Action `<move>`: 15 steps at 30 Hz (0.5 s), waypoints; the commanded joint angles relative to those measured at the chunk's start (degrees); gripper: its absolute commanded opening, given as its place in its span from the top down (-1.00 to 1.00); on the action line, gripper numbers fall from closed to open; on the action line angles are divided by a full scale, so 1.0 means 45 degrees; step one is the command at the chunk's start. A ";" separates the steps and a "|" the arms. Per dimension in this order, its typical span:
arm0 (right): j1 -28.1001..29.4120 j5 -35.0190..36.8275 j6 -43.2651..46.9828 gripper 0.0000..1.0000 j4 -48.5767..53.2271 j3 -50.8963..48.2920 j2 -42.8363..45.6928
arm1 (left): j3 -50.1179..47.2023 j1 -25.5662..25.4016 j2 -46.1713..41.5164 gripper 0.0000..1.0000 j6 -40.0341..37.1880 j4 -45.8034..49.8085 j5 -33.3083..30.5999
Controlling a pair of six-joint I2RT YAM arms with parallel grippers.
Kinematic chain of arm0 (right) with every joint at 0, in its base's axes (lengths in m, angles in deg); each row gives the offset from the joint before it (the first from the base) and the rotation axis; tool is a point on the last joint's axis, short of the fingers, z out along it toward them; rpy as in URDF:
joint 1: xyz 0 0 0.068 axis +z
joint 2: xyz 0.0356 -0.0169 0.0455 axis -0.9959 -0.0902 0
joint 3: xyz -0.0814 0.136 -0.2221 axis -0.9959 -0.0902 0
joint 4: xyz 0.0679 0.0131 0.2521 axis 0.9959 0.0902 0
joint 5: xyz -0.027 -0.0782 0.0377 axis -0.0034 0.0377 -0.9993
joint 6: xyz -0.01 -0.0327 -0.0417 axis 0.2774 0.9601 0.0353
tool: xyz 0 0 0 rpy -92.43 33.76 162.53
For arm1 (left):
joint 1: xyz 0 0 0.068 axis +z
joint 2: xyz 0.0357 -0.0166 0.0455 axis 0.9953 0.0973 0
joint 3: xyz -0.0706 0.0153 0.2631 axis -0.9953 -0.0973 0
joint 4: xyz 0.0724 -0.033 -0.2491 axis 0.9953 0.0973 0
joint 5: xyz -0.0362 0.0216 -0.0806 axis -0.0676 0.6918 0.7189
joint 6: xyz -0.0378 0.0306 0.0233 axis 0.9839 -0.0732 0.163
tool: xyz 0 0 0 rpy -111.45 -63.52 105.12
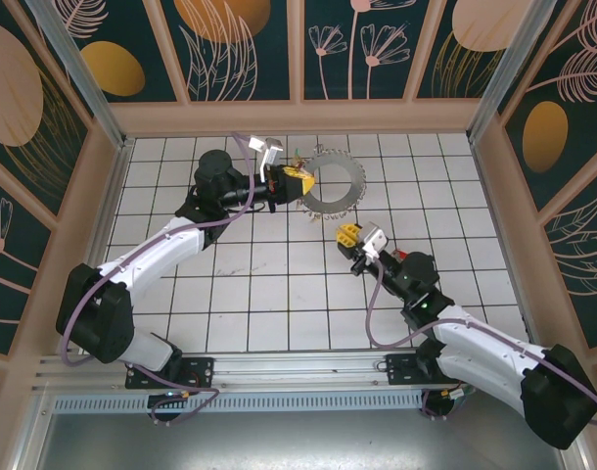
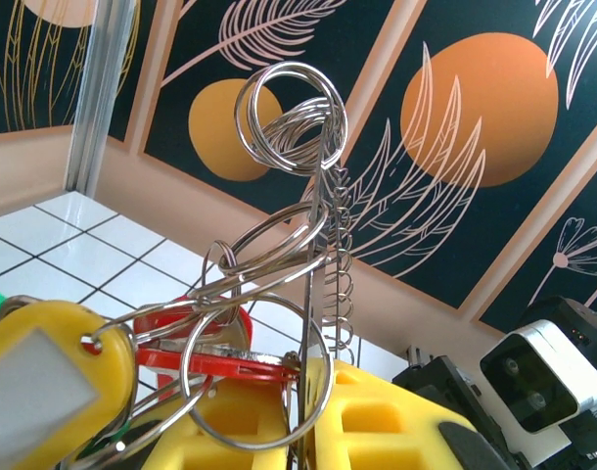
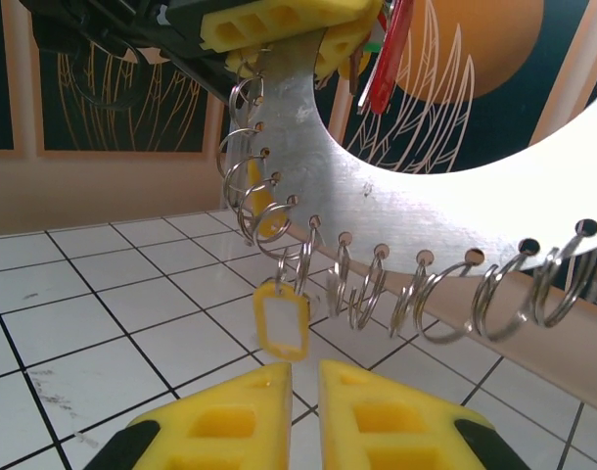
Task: Put the keys on the keyring
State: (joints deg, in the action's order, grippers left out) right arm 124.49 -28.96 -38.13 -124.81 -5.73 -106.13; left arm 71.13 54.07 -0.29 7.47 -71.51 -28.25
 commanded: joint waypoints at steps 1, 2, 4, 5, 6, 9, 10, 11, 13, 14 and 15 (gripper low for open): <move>0.0200 0.0203 0.0283 0.69 -0.0867 0.0530 -0.0171 | 0.0052 0.0055 -0.0234 0.92 0.0330 -0.1137 0.0097; 0.0227 0.0247 0.0296 0.69 -0.1000 0.0533 -0.0220 | 0.0009 0.0046 -0.0244 0.91 0.0372 -0.1160 0.0090; 0.0305 0.0416 0.0296 0.69 -0.1242 0.0552 -0.0291 | -0.0051 0.0051 -0.0261 0.91 0.0424 -0.1215 0.0068; 0.0322 0.0433 0.0330 0.69 -0.1300 0.0582 -0.0336 | -0.0064 0.0045 -0.0283 0.91 0.0433 -0.1220 0.0020; 0.0327 0.0401 0.0388 0.69 -0.1291 0.0626 -0.0394 | -0.0090 0.0048 -0.0283 0.91 0.0433 -0.1237 0.0013; 0.0327 0.0438 0.0436 0.66 -0.1169 0.0764 -0.0535 | -0.0107 0.0045 -0.0274 0.91 0.0462 -0.1279 -0.0019; 0.0344 0.0456 0.0452 0.65 -0.1188 0.0767 -0.0557 | -0.0091 0.0045 -0.0273 0.91 0.0487 -0.1295 -0.0008; 0.0357 0.0491 0.0434 0.65 -0.1226 0.0767 -0.0551 | -0.0106 0.0045 -0.0273 0.91 0.0506 -0.1315 -0.0004; 0.0366 0.0619 0.0438 0.66 -0.1211 0.0767 -0.0555 | -0.0111 0.0055 -0.0307 0.91 0.0511 -0.1303 -0.0013; 0.0385 0.0712 0.0433 0.65 -0.1193 0.0752 -0.0554 | -0.0129 0.0045 -0.0322 0.91 0.0511 -0.1304 -0.0032; 0.0386 0.0800 0.0436 0.66 -0.1176 0.0747 -0.0556 | -0.0130 0.0051 -0.0332 0.90 0.0511 -0.1318 -0.0027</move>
State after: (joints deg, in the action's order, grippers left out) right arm 125.73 -26.79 -37.27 -127.52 -4.09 -108.44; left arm 70.85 54.07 -0.29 8.96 -72.80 -28.47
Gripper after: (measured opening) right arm 0.172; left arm 0.108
